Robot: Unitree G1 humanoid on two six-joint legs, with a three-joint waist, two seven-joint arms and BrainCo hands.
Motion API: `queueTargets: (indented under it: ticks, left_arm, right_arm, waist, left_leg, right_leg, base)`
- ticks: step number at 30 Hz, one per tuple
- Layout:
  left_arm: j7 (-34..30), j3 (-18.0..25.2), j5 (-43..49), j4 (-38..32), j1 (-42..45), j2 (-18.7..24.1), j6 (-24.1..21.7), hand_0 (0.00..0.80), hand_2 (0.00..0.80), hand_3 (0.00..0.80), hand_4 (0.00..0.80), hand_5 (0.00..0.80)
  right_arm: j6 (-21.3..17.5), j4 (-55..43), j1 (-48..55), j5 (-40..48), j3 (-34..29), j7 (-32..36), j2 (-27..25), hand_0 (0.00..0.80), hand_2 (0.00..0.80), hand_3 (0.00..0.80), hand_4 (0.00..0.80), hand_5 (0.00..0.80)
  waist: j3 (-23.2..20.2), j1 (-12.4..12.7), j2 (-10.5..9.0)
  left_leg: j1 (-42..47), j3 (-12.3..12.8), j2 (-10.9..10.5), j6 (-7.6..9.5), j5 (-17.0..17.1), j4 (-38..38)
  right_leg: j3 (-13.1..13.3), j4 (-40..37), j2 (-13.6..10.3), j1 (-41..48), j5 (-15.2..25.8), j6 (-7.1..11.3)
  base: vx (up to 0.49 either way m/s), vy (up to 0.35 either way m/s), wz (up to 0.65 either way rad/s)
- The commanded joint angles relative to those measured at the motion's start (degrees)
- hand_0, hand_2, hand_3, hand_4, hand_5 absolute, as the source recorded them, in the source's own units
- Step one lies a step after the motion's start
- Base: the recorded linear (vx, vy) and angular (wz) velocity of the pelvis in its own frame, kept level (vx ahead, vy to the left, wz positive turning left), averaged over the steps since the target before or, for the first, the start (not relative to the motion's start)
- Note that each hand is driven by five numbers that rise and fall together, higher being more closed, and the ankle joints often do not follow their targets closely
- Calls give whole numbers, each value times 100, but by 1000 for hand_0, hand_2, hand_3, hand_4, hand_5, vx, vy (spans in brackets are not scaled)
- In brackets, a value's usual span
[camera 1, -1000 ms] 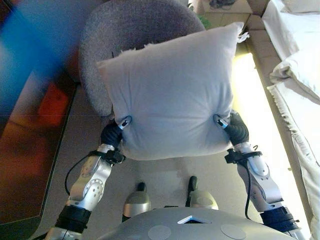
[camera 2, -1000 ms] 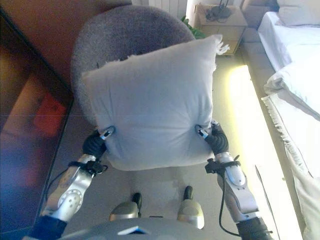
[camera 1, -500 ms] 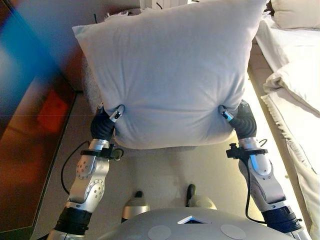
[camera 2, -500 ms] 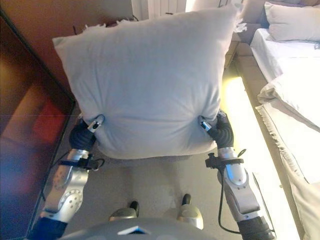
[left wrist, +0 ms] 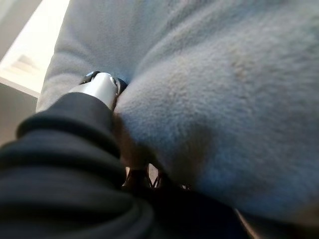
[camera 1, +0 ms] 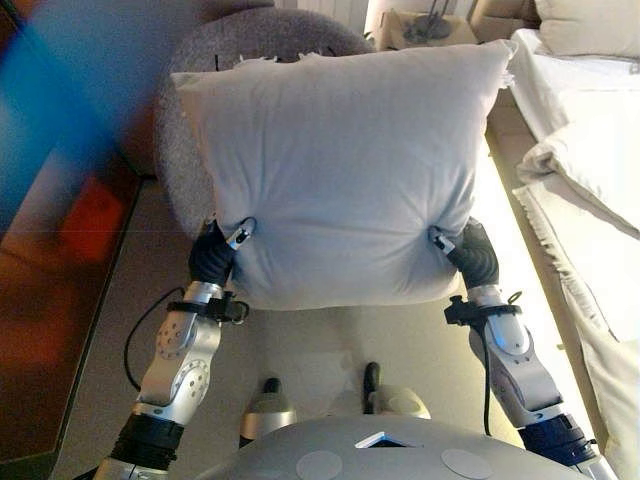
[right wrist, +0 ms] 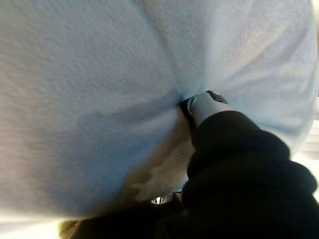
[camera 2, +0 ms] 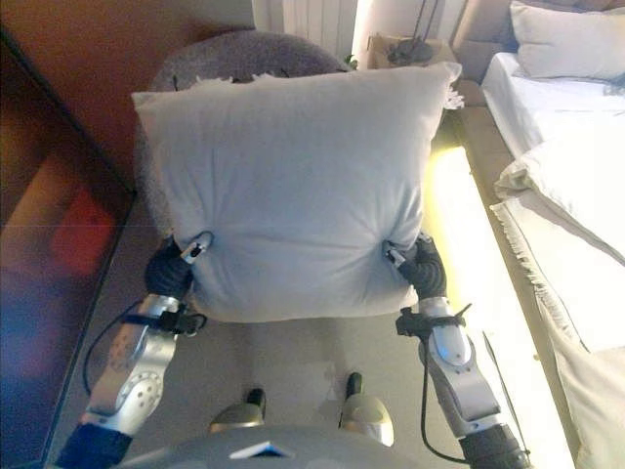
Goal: Pick up the cushion and take it to the sofa
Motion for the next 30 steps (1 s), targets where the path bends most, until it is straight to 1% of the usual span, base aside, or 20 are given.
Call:
queueTargets:
  ticks: [1,3,5,6,7,10,12,14,17,18,19,20,21,24,25,26,27,28,29,30]
  left_arm:
    - [58,4,19,-649,-651,67,-547,800,800,800,800,800]
    - [107,-4,21,-635,-639,41,-589,800,800,800,800,800]
    - [64,57,45,-643,-600,-12,-593,800,800,800,800,800]
    - [44,69,43,-656,-595,1,-615,800,800,800,800,800]
    - [31,70,25,-633,-588,8,-668,800,800,800,800,800]
    - [194,-75,41,-500,-702,-67,-786,800,800,800,800,800]
    - [257,-150,61,-490,-714,-118,-788,800,800,800,800,800]
    - [252,-171,77,-434,-632,-177,-825,800,800,800,800,800]
    - [168,-122,7,-412,-593,-194,-859,800,800,800,800,800]
    - [130,-60,-64,-487,-518,-125,-820,800,800,800,800,800]
    - [135,-16,-89,-549,-485,-89,-742,800,800,800,800,800]
    - [130,18,-110,-581,-450,-51,-684,800,800,800,800,800]
    - [97,83,-144,-621,-372,24,-588,800,800,800,800,800]
    - [-80,101,-61,-715,-312,278,-521,800,800,800,800,800]
    - [-84,96,-49,-719,-312,285,-523,800,800,800,800,800]
    - [-98,36,-27,-705,-360,364,-502,800,800,800,800,800]
    - [-89,30,-24,-693,-384,368,-478,800,800,800,800,800]
    - [5,-54,-15,-613,-532,388,-370,800,800,800,800,800]
    - [37,-92,-34,-568,-592,406,-358,800,800,800,800,800]
    - [-41,-120,-102,-478,-713,435,-320,800,800,800,800,800]
  right_arm:
    - [-399,-765,-586,252,-56,103,-355,800,800,800,800,800]
    - [-433,-758,-560,304,-50,131,-450,800,800,800,800,800]
    - [-452,-793,-499,340,-81,183,-463,800,800,800,800,800]
    - [-461,-821,-496,305,-42,156,-443,800,800,800,800,800]
    - [-504,-776,-523,236,27,125,-412,800,800,800,800,800]
    - [-511,-532,-761,10,298,-20,-260,800,800,800,800,800]
    - [-508,-453,-855,-11,361,-24,-259,800,800,800,800,800]
    - [-488,-472,-832,-1,376,10,-270,800,800,800,800,800]
    - [-426,-500,-883,75,371,7,-349,800,800,800,800,800]
    - [-393,-531,-853,108,377,-4,-348,800,800,800,800,800]
    - [-370,-560,-803,120,363,-2,-320,800,800,800,800,800]
    - [-354,-587,-749,152,335,13,-293,800,800,800,800,800]
    - [-324,-668,-601,235,264,70,-256,800,800,800,800,800]
    - [-371,-862,-325,237,248,-52,-128,800,800,800,800,800]
    - [-382,-864,-320,217,251,-64,-124,800,800,800,800,800]
    - [-447,-871,-332,55,345,-301,-64,800,800,800,800,800]
    - [-459,-855,-357,20,377,-362,-48,800,800,800,800,800]
    - [-469,-766,-437,-69,489,-547,55,800,800,800,800,800]
    - [-467,-743,-454,-96,521,-586,82,800,800,800,800,800]
    - [-414,-736,-455,-154,537,-662,116,800,800,800,800,800]
  waist:
    - [118,69,-372]
    - [139,50,-343]
    - [184,87,-267]
    - [199,131,-197]
    - [236,183,-135]
    - [345,373,82]
    - [426,469,146]
    - [493,554,161]
    - [555,641,204]
    - [499,647,215]
    - [460,654,217]
    - [429,661,194]
    - [347,683,133]
    - [63,793,-145]
    - [32,806,-132]
    - [-47,808,-144]
    - [-72,796,-135]
    - [-112,690,-92]
    - [-126,618,-93]
    - [-137,475,-86]
  left_leg:
    - [-907,161,-697,540,-437,3118]
    - [-1125,263,-673,571,-445,3444]
    - [-1132,220,-665,596,-349,2958]
    - [-1132,130,-618,548,-197,2494]
    - [-1079,77,-558,480,-20,1899]
    - [-1232,-98,-187,122,951,27]
    - [-1415,-257,8,-29,1445,-492]
    - [-1654,-359,112,-82,1504,-684]
    - [-1768,-422,259,-99,1456,-560]
    - [-1685,-306,312,-62,1270,-412]
    - [-1667,-269,334,-68,1250,-326]
    - [-1681,-273,301,-22,1173,-185]
    - [-1713,-296,198,84,1013,80]
    - [-1708,-332,-363,589,540,507]
    - [-1731,-330,-356,603,536,513]
    - [-1588,-352,-539,776,420,496]
    - [-1537,-360,-578,814,397,467]
    - [-1296,-448,-703,895,335,345]
    - [-1224,-471,-752,896,341,298]
    - [-1005,-493,-902,903,331,191]
  right_leg:
    - [-168,351,46,190,-240,-340]
    - [-206,451,90,165,-292,-413]
    - [-193,580,206,179,-438,-381]
    - [-191,609,300,206,-539,-379]
    - [-184,630,391,281,-658,-382]
    - [-16,517,743,628,-931,-430]
    - [150,528,845,825,-1079,-495]
    - [259,743,835,958,-1334,-549]
    - [203,1123,741,960,-1642,-551]
    - [83,1389,607,985,-1808,-435]
    - [10,1486,557,1011,-1870,-397]
    - [-17,1599,507,1065,-1966,-350]
    - [-15,1792,424,1178,-1973,-221]
    - [16,2883,186,1208,-1114,263]
    - [30,2921,204,1174,-1049,277]
    - [109,3478,221,880,-503,360]
    - [169,3579,260,744,-420,359]
    - [319,3595,438,325,-337,303]
    - [370,3451,531,226,-365,294]
    - [303,3017,617,16,-444,251]
  base:
    - [79,-185,2]
    - [134,-92,-7]
    - [215,-35,-11]
    - [248,0,-12]
    - [316,44,-22]
    - [429,84,-14]
    - [509,128,56]
    - [548,136,49]
    - [598,166,24]
    - [681,208,-4]
    - [720,205,-39]
    - [669,147,-69]
    - [757,142,-84]
    - [699,130,-43]
    - [579,126,-11]
    - [390,95,-7]
    - [645,133,-4]
    - [434,72,16]
    - [591,88,19]
    - [331,44,15]
